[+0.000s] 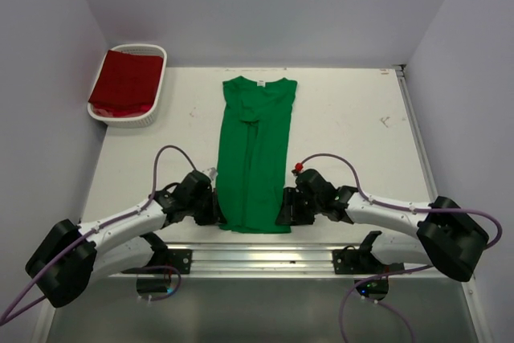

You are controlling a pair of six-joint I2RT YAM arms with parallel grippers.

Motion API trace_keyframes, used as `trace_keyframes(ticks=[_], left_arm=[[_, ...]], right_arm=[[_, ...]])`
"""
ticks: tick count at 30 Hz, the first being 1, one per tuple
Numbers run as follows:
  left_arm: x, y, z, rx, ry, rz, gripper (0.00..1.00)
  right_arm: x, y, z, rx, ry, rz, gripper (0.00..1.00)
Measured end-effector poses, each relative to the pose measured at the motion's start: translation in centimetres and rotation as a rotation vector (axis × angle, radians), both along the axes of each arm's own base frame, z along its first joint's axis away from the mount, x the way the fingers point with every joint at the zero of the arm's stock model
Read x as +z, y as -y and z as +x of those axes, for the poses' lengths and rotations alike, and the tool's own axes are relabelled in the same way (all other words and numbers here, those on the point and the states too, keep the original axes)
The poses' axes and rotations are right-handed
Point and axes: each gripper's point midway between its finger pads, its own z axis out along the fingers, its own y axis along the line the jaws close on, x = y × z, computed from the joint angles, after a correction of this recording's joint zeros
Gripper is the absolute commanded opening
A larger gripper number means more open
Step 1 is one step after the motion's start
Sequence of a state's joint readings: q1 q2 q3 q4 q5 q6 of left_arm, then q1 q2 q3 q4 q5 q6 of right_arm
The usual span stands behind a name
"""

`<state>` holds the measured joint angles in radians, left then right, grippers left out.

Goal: Fold and stack the t-shirts
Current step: Grab the bottom of the folded rectangular tshirt with both arms

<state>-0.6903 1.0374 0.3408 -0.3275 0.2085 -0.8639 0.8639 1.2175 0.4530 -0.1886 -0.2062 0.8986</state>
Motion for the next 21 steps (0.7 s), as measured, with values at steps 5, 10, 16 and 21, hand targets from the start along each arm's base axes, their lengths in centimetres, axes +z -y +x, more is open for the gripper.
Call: trace_keyframes(ticks=[5, 10, 16, 21], left_arm=[[0.1, 0.1, 0.0, -0.007, 0.012, 0.001, 0.00], [0.2, 0.2, -0.3, -0.011, 0.014, 0.006, 0.00], [0.2, 1.1, -2.1, -0.079, 0.010, 0.012, 0.00], [0.5, 2.0, -5.4, -0.178, -0.019, 0.031, 0.00]], right_arm=[[-0.1, -0.2, -0.1, -0.001, -0.004, 0.001, 0.38], [-0.3, 0.1, -0.7, 0.002, -0.016, -0.015, 0.00], [-0.2, 0.2, -1.9, 0.033, -0.024, -0.028, 0.00], [0.5, 0.6, -4.3, 0.093, -0.023, -0.049, 0.00]])
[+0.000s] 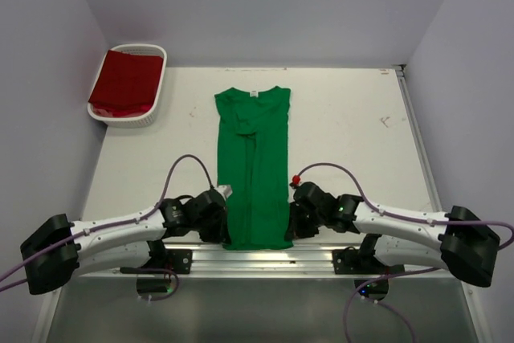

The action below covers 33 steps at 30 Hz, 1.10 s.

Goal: Fold and stack the t-shirts
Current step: Grab the bottom of the folded rectangular tshirt with both arms, then fold the folded rectangular tshirt in 1/3 of the way

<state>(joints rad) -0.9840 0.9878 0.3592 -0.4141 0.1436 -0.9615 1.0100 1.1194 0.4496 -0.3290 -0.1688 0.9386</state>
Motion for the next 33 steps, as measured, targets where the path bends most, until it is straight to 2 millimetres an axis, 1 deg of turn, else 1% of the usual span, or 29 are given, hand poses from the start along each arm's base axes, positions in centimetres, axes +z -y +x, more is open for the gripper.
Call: trace_keyframes(ticks=[2, 5, 7, 9, 12, 15, 18, 21, 24, 30, 33], left_arm=[[0.4, 0.4, -1.4, -0.044, -0.009, 0.012, 0.00], [1.9, 1.0, -3.2, -0.094, -0.003, 0.028, 0.00], [3.3, 1.3, -3.6, -0.094, 0.017, 0.027, 0.00], [4.4, 1.3, -3.2, -0.068, 0.050, 0.019, 0.00], [5.3, 0.8, -1.9, 0.001, 0.109, 0.024, 0.00], [4.8, -0.2, -0.7, 0.060, 0.151, 0.096, 0.00], [4.1, -1.2, 0.5, 0.106, 0.194, 0.175, 0.00], [4.1, -1.9, 2.0, 0.160, 0.261, 0.228, 0.00], [4.9, -1.8, 3.8, 0.206, 0.340, 0.253, 0.00], [8.2, -0.5, 7.4, 0.285, 0.484, 0.248, 0.00], [9.0, -0.7, 8.9, 0.315, 0.530, 0.253, 0.00]], right_arm=[[0.7, 0.3, -0.9, 0.017, 0.003, -0.002, 0.00], [2.8, 0.9, -1.7, 0.021, 0.036, 0.015, 0.00], [4.4, 1.5, -1.4, 0.000, 0.074, 0.034, 0.00], [5.8, 1.8, -1.0, -0.023, 0.109, 0.050, 0.00], [6.7, 2.2, -0.3, -0.050, 0.146, 0.046, 0.00], [6.4, 2.4, 0.2, -0.058, 0.152, -0.010, 0.00], [5.6, 2.5, 1.1, -0.067, 0.169, -0.084, 0.00], [5.3, 2.6, 2.3, -0.074, 0.207, -0.137, 0.00], [5.9, 2.1, 3.8, -0.079, 0.263, -0.177, 0.00], [7.6, 0.8, 7.0, -0.090, 0.367, -0.221, 0.00], [7.9, 0.7, 8.3, -0.101, 0.397, -0.245, 0.00]])
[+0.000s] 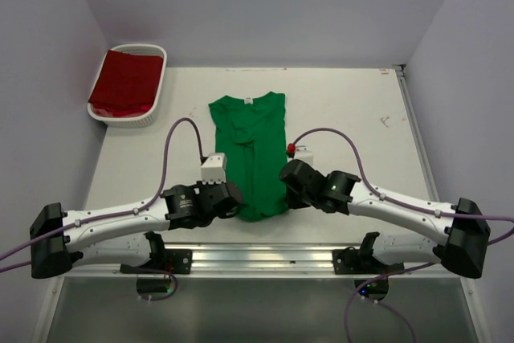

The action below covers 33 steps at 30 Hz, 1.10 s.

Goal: Fold and stack the t-shirts
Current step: Fold the folded rectangular tshirt in 1/3 of the way

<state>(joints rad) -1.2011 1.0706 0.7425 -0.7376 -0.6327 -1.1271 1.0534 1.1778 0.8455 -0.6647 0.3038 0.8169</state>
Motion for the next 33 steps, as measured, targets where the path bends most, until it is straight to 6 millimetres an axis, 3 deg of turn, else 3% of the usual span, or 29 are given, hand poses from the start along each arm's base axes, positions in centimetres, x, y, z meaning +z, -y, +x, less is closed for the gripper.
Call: trace_keyframes(ticks=[6, 12, 22, 28, 29, 30, 31, 32, 33], left_arm=[[0.6, -1.9, 3.8, 0.092, 0.058, 0.026, 0.00], [0.2, -2.3, 6.5, 0.118, 0.096, 0.068, 0.00], [-1.1, -2.9, 10.6, 0.150, 0.120, 0.119, 0.00], [-1.1, -3.8, 14.4, 0.184, 0.123, 0.122, 0.00], [-1.1, -3.9, 15.3, 0.191, 0.121, 0.124, 0.00], [-1.0, -3.9, 16.1, 0.195, 0.119, 0.124, 0.00], [-1.0, -4.0, 17.2, 0.201, 0.117, 0.126, 0.25], [-0.8, -4.0, 18.4, 0.202, 0.120, 0.131, 0.43], [-0.6, -4.1, 19.5, 0.205, 0.123, 0.136, 0.80]], right_arm=[[-0.1, 0.3, 2.7, -0.037, 0.034, -0.044, 0.00], [-0.1, 0.5, 6.6, -0.090, 0.059, -0.058, 0.00], [0.8, -1.4, 11.2, -0.087, 0.101, -0.071, 0.00], [0.9, -2.0, 15.7, -0.130, 0.110, -0.085, 0.00], [0.8, -2.2, 16.9, -0.143, 0.111, -0.088, 0.05], [0.7, -2.2, 17.8, -0.155, 0.107, -0.093, 0.17], [0.5, -2.2, 19.0, -0.173, 0.100, -0.102, 0.34], [0.4, -2.2, 20.6, -0.194, 0.100, -0.110, 0.43], [0.3, -2.3, 22.2, -0.209, 0.102, -0.116, 0.63]])
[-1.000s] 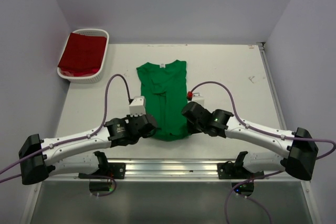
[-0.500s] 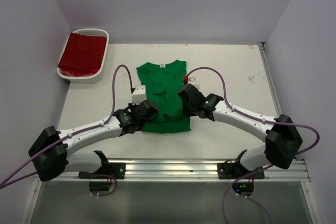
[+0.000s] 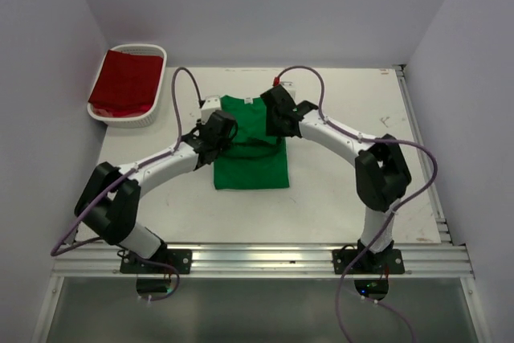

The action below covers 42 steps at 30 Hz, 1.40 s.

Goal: Fold and stack the t-shirts
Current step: Fold the folded rectangular tshirt in 1/3 of the way

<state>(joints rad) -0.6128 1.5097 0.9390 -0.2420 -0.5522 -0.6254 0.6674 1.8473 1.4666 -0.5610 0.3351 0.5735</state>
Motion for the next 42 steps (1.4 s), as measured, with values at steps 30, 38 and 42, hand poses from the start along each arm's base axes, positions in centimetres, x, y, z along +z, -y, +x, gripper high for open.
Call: trace_keyframes(ticks=[30, 38, 42], left_arm=[[-4.1, 4.3, -2.4, -0.328, -0.151, -0.305, 0.00], [-5.6, 6.8, -4.0, -0.460, -0.190, -0.411, 0.00], [-6.7, 7.7, -4.1, -0.492, -0.215, -0.438, 0.00]], right_arm=[[-2.6, -2.7, -3.6, 0.179, -0.100, 0.281, 0.00], [-6.0, -3.5, -5.6, 0.198, -0.196, 0.345, 0.00], [-6.6, -3.8, -5.8, 0.202, -0.208, 0.359, 0.00]])
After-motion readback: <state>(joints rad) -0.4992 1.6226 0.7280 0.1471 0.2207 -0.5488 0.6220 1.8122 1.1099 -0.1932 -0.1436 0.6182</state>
